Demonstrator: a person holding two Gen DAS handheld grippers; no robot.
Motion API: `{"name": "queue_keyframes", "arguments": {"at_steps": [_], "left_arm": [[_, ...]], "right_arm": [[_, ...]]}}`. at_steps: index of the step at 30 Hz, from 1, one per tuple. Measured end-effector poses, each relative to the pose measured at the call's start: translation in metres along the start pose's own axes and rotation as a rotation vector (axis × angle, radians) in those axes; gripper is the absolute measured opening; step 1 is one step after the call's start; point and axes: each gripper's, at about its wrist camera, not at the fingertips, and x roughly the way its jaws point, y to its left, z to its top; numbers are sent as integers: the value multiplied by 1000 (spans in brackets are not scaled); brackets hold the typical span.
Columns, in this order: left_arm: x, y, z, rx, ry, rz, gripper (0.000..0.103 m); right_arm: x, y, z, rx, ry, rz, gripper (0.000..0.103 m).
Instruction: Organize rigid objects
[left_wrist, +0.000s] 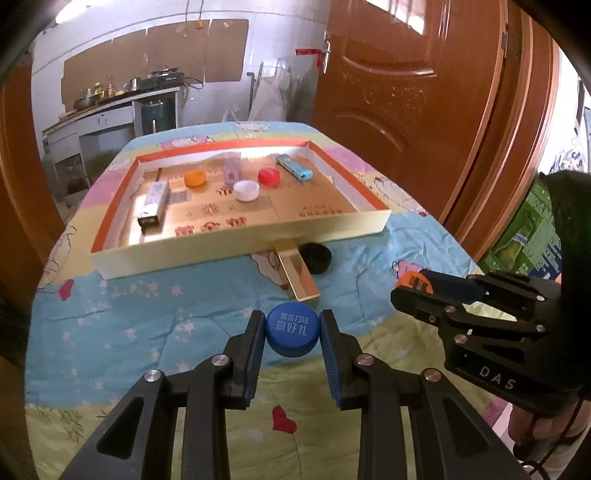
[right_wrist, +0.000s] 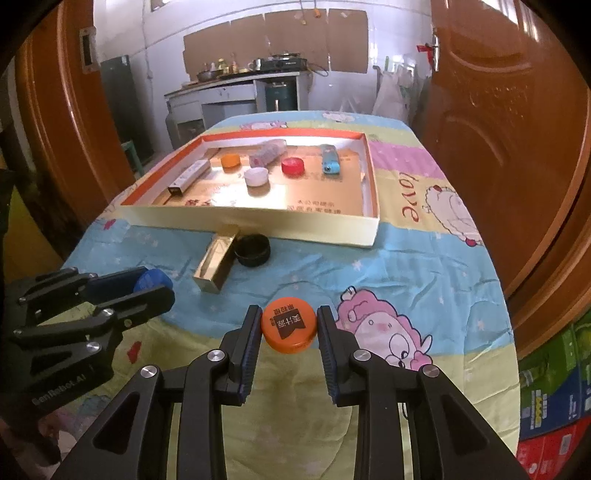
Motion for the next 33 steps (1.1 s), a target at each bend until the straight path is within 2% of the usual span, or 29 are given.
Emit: {"name": "queue_keyframes", "arguments": {"at_steps": [18,33], "left_arm": [[-18,20,24,-35,-60,10,30],[-16,42,53,-69,-92,4,30]], "right_arm": [[-11,12,28,-33,-50,13,31],[-6,19,57,-52,-79,25,31]]}}
